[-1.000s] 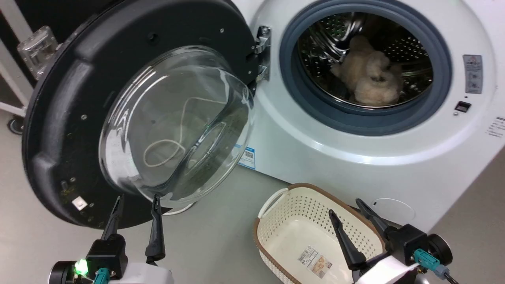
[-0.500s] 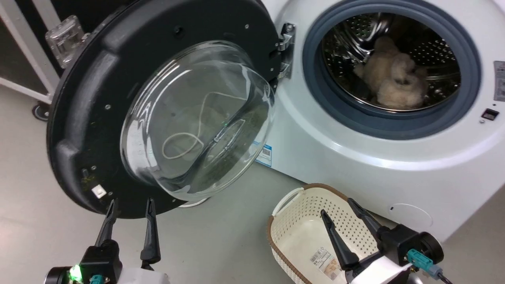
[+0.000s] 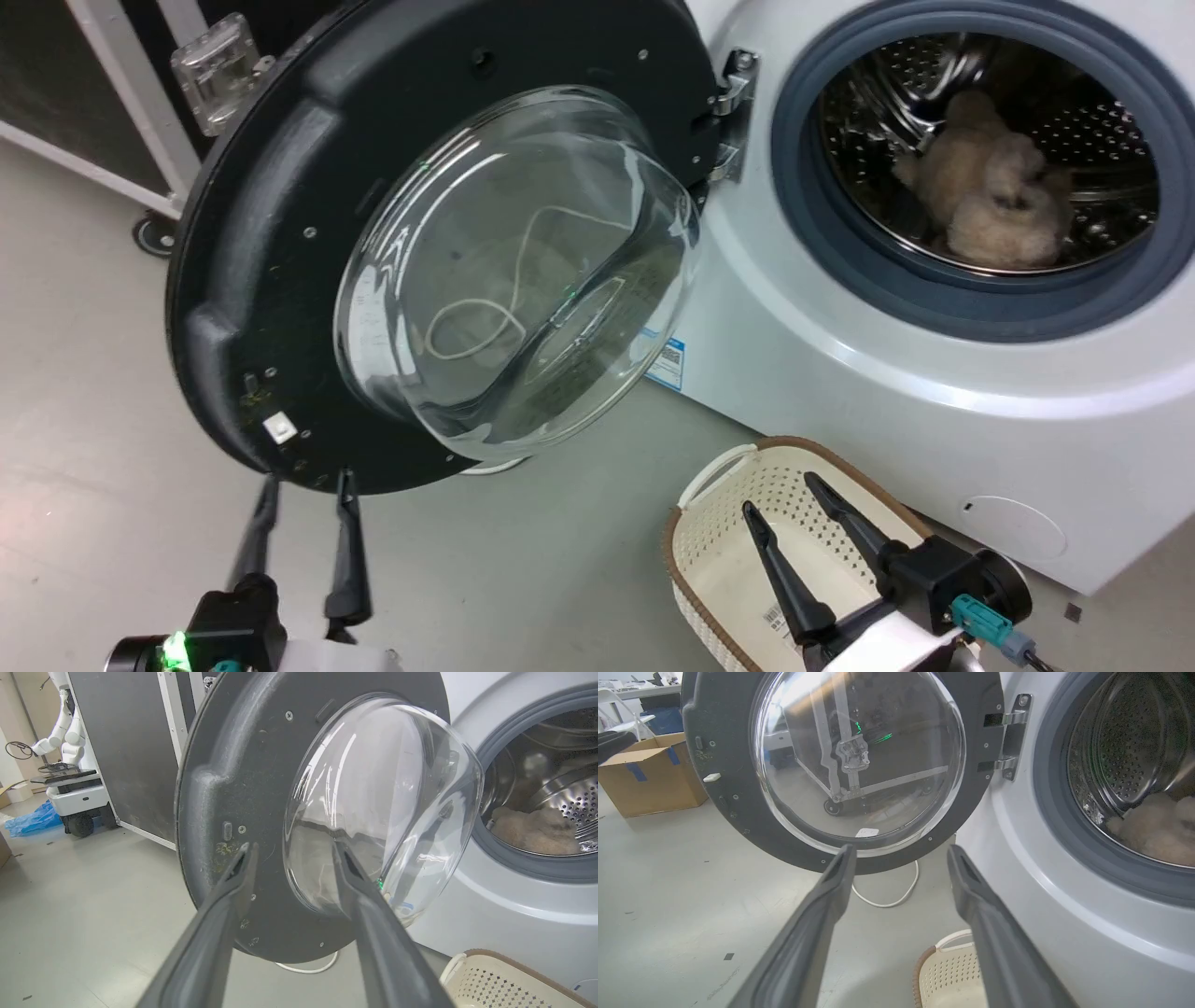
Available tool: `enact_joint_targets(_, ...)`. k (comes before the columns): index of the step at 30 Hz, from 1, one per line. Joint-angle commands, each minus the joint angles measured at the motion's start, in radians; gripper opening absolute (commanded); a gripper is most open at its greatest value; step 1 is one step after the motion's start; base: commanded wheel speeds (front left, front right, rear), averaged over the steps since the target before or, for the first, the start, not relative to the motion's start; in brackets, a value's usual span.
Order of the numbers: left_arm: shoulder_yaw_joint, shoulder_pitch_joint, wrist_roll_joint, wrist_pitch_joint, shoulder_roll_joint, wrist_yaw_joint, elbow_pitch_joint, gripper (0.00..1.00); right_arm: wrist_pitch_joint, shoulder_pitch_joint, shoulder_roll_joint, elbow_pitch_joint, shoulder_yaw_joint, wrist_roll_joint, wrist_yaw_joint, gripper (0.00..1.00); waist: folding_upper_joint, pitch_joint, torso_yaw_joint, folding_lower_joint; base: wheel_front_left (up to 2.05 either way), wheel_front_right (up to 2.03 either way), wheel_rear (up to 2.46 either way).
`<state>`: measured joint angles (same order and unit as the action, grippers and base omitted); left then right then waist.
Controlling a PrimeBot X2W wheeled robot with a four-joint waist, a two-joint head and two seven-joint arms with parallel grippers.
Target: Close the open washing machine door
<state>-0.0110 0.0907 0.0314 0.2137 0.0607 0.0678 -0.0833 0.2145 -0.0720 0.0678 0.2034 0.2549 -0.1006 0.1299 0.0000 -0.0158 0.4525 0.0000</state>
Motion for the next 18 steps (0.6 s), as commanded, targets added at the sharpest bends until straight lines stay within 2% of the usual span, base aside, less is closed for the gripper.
enact_joint_targets(1,0.001,0.016,0.007,0.011,-0.002,0.0,-0.007,0.0,0.01,-0.017,0.008,0.007,0.006,-0.01,0.001,1.0,0.0,-0.002,0.008,0.0,0.0,0.0,0.0)
enact_joint_targets(10,-0.084,-0.045,0.117,0.03,-0.009,-0.019,-0.176,0.0,0.029,-0.009,0.017,0.011,0.01,-0.009,0.001,1.0,0.0,-0.029,0.049,0.0,0.0,0.0,0.0)
enact_joint_targets(15,-0.187,-0.149,0.196,0.04,0.001,-0.087,-0.189,0.0,0.039,-0.002,0.025,0.009,-0.002,-0.004,0.001,1.0,0.0,-0.046,0.067,0.0,0.0,0.0,0.0)
enact_joint_targets(18,-0.241,-0.244,0.262,0.046,0.061,-0.134,-0.106,0.0,0.046,0.009,0.026,0.002,-0.016,0.002,0.001,1.0,0.0,-0.056,0.078,0.0,0.0,0.0,0.0)
